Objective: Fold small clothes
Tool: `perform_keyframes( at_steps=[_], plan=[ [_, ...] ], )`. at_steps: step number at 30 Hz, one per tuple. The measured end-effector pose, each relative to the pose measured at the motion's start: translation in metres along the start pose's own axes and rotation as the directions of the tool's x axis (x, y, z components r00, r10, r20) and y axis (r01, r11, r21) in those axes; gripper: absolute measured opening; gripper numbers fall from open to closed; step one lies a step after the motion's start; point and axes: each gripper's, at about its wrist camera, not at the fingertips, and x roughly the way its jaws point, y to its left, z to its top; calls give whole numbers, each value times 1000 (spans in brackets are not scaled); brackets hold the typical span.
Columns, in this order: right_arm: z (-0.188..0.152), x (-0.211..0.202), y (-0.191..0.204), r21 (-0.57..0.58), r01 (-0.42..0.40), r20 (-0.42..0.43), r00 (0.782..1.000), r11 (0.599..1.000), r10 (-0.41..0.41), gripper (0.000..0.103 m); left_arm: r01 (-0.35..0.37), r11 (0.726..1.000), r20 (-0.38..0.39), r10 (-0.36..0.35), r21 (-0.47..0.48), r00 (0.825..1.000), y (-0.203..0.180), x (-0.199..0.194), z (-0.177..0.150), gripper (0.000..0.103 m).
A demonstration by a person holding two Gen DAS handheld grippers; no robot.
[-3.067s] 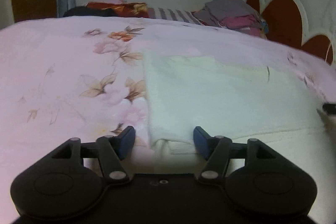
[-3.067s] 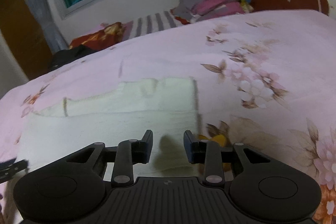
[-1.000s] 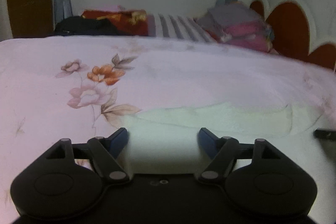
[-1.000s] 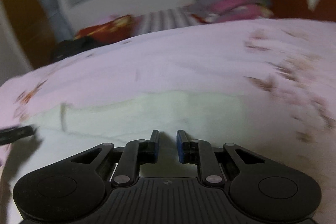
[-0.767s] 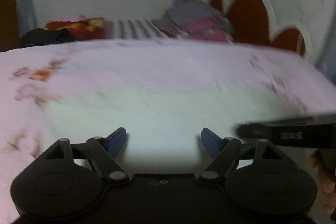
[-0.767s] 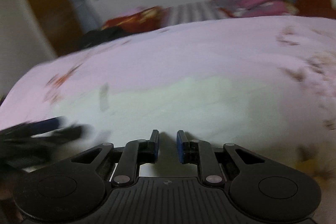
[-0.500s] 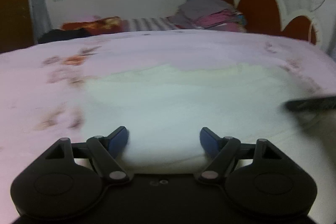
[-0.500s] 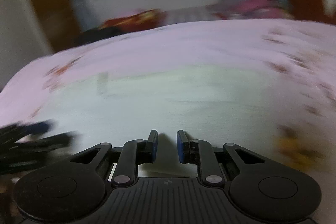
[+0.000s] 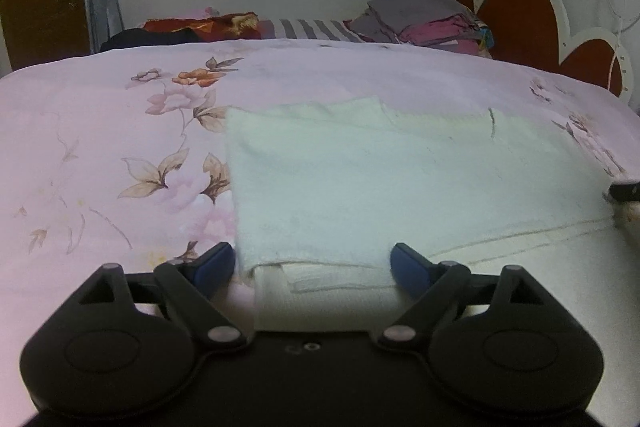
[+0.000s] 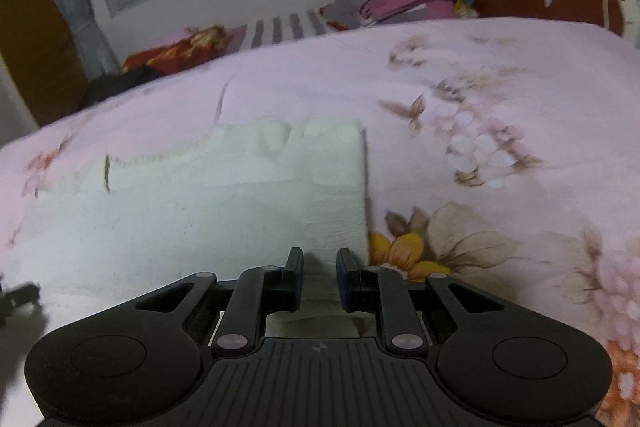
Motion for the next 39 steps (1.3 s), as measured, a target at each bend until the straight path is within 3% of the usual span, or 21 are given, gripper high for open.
perform_keyframes(
  at_steps=[7,10,12,14,15,16,18,21,23,25,30,33,36,39],
  plan=[
    [-14,-53,-7,57,16,78,997,998,-20,18,41,996,-12,-40,81,999,-2,-17,-13,83],
    [-23,-77,-15,101,7,113,993,995,-19,18,50,996,-10,-49,70,999,3,-35,-20,81],
    [-31,-90,-20,118,-19,99,995,993,7,18,68,997,-24,-67,35,997,9,-50,-29,74],
    [-40,-97,-27,123,-50,53,998,991,43,46,70,998,-37,-70,7,997,16,-70,-44,71],
    [-46,-101,-30,124,-58,45,998,991,52,74,69,998,-39,-69,-4,997,20,-78,-51,70],
    [-53,-109,-34,120,-53,61,997,991,46,78,72,997,-45,-73,-20,996,23,-90,-63,69],
    [-65,-124,-42,125,-65,53,997,990,58,78,97,994,-60,-100,-50,993,26,-108,-81,61],
    [-84,-144,-59,169,-123,36,992,978,119,77,122,986,-77,-131,-110,988,26,-135,-110,58],
    [-99,-157,-67,168,-150,18,989,974,149,67,140,978,-78,-154,-153,985,23,-152,-128,58],
    [-119,-169,-76,179,-176,-21,983,968,182,49,160,965,-75,-179,-208,981,21,-166,-142,58],
    [-175,-196,-99,250,-256,-96,953,934,287,47,216,905,-56,-253,-366,966,24,-201,-183,48],
    [-204,-211,-109,298,-317,-112,925,901,362,47,259,839,-30,-310,-479,950,33,-214,-203,41],
    [-223,-225,-115,340,-374,-120,893,863,435,47,295,778,-1,-355,-554,935,37,-224,-225,40],
    [-238,-235,-117,377,-416,-124,863,828,490,47,342,700,37,-412,-626,910,40,-227,-240,40]
  ],
)
